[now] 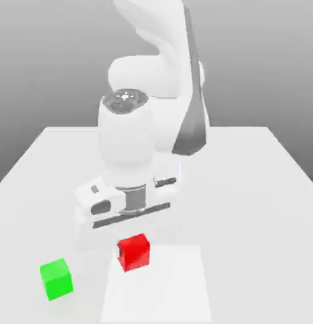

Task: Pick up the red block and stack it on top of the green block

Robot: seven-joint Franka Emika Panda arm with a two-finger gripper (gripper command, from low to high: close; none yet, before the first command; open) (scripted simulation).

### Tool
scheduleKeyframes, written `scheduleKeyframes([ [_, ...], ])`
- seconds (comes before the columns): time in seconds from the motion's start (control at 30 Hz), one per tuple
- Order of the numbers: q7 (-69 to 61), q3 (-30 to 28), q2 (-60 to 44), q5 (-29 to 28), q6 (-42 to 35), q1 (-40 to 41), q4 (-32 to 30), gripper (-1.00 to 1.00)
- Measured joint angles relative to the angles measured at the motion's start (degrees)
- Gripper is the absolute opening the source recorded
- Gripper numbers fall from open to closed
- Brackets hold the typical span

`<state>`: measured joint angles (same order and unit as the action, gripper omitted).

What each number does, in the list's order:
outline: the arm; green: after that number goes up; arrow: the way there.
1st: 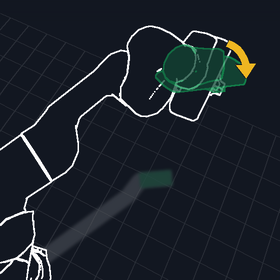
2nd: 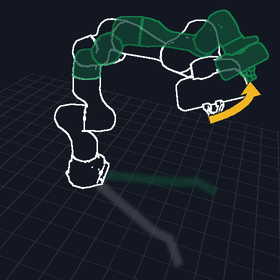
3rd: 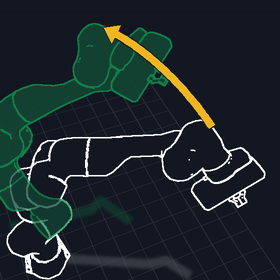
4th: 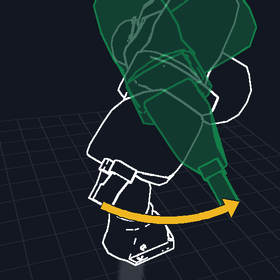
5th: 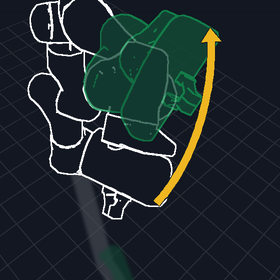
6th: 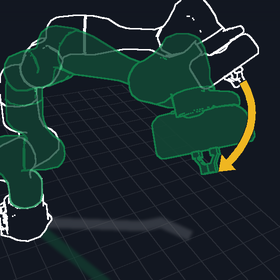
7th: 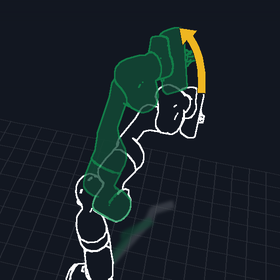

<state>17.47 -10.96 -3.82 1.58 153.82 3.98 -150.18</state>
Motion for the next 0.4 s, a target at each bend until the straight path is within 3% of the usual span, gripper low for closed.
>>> scheduleKeyframes([
  [0.13,5.87,-3.77,-0.53,0.77,-3.13,6.47,3.65,-1.00],
  [0.3,3.17,-1.75,-9.26,6.21,4.12,8.24,4.82,-1.00],
  [0.33,2.73,-1.35,-10.33,6.86,5.08,8.53,4.89,1.00],
  [0.4,2.73,-1.35,-10.33,6.86,5.08,8.54,4.89,1.00],
])
